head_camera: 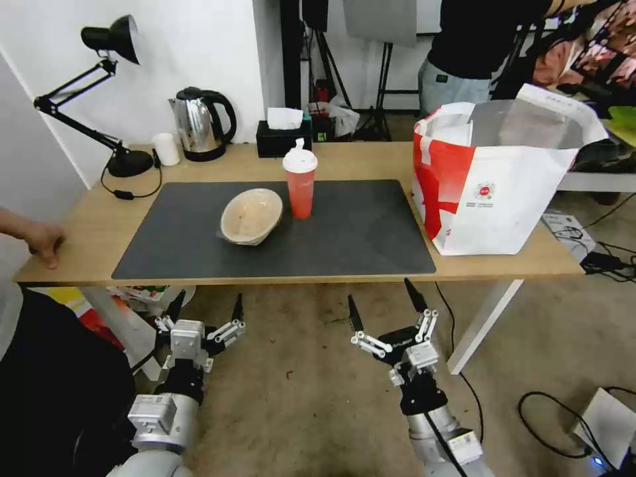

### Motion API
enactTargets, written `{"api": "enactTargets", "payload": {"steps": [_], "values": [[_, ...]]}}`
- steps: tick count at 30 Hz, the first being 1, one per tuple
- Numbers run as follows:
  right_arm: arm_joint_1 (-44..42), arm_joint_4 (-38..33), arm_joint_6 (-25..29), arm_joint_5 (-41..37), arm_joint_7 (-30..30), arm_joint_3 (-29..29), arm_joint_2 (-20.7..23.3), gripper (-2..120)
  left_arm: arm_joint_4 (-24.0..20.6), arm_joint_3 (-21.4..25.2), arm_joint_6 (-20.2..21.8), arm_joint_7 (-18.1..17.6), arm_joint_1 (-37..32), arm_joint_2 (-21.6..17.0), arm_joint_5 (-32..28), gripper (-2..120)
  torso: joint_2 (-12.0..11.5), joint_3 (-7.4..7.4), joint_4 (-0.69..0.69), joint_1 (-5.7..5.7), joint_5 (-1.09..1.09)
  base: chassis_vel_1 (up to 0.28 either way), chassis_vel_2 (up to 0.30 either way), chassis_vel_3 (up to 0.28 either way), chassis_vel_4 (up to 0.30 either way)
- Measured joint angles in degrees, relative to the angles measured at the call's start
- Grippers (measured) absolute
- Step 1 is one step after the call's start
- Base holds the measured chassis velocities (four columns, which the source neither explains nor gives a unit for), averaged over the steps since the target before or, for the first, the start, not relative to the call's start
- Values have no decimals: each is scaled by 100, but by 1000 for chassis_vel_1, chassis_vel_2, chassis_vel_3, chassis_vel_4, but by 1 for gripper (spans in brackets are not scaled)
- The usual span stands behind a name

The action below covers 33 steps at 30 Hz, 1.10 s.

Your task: Pick up the trash from the table and place it into the takeout bag.

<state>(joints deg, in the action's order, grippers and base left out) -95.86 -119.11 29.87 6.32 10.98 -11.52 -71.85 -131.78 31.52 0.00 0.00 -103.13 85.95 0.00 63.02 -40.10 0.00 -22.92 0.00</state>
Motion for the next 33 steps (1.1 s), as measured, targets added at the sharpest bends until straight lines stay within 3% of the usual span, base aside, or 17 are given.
{"api": "enactTargets", "payload": {"steps": [23,33], "values": [[-43,-29,101,-32,83,-144,-10,100,0,0,0,0,1,0,0,100,0,0,0,0,0,0,0,0,0],[-13,-249,-68,-275,76,-244,198,100,0,0,0,0,0,0,0,100,0,0,0,0,0,0,0,0,0]]}}
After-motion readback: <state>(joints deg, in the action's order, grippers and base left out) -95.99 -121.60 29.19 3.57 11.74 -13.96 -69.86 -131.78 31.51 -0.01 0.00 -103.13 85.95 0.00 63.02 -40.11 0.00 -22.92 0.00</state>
